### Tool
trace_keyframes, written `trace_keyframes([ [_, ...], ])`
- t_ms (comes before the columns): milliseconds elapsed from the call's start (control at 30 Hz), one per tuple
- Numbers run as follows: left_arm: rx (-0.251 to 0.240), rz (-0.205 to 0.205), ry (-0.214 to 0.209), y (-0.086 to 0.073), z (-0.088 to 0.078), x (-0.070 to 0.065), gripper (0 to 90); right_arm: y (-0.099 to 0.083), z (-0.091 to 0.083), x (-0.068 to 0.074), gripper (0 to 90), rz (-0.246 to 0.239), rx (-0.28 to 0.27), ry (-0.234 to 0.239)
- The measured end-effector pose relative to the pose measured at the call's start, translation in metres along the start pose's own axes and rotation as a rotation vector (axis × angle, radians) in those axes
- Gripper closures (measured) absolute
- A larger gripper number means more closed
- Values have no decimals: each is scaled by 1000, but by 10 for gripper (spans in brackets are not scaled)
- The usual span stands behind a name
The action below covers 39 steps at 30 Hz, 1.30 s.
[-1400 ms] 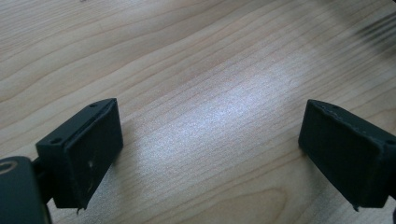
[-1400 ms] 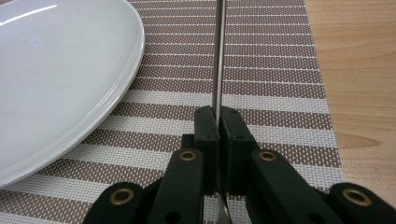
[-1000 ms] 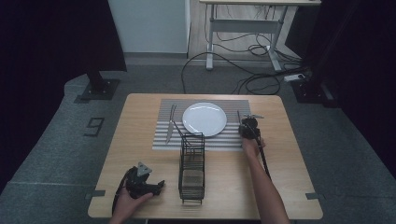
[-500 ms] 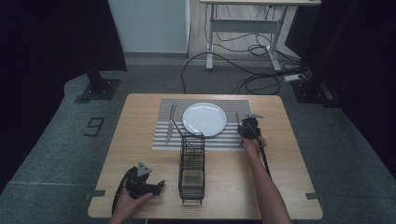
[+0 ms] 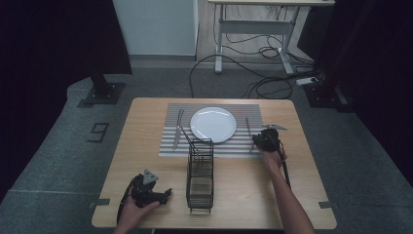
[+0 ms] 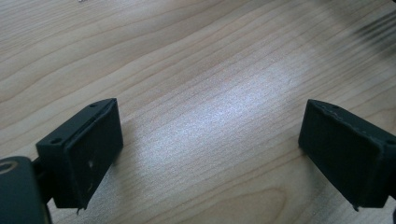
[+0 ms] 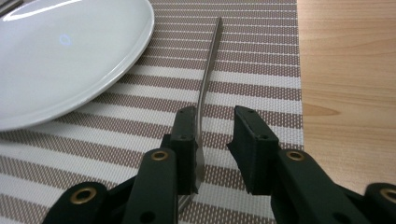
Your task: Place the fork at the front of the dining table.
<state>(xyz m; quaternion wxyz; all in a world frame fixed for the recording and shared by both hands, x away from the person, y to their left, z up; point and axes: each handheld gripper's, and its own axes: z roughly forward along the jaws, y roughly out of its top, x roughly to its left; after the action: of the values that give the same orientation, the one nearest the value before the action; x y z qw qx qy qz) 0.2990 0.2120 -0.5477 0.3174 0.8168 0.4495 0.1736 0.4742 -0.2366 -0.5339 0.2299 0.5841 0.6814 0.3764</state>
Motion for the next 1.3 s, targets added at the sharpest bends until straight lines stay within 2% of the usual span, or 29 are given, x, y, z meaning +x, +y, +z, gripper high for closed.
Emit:
trace_keyframes([
  [233,0,0,0,0,0,0,62,-2,-2,-5,729,19,4,-15],
  [333,0,0,0,0,0,0,62,-4,-1,-10,728,27,23,-26],
  [467,0,0,0,0,0,0,62,-4,-5,-11,717,53,-18,-4],
  [500,0,0,0,0,0,0,62,-3,-7,-7,709,37,-24,15],
  [600,0,0,0,0,0,0,62,-2,-7,-1,708,5,-23,17],
  [800,0,0,0,0,0,0,62,-6,-4,0,720,-11,6,18],
  [1000,0,1,-1,0,0,0,62,-12,-5,-12,738,45,6,2],
  [1133,0,1,-1,0,0,0,62,-15,-6,-16,738,54,16,5],
  [1300,-2,1,-1,0,0,0,63,-17,-24,-17,733,-6,-20,5],
])
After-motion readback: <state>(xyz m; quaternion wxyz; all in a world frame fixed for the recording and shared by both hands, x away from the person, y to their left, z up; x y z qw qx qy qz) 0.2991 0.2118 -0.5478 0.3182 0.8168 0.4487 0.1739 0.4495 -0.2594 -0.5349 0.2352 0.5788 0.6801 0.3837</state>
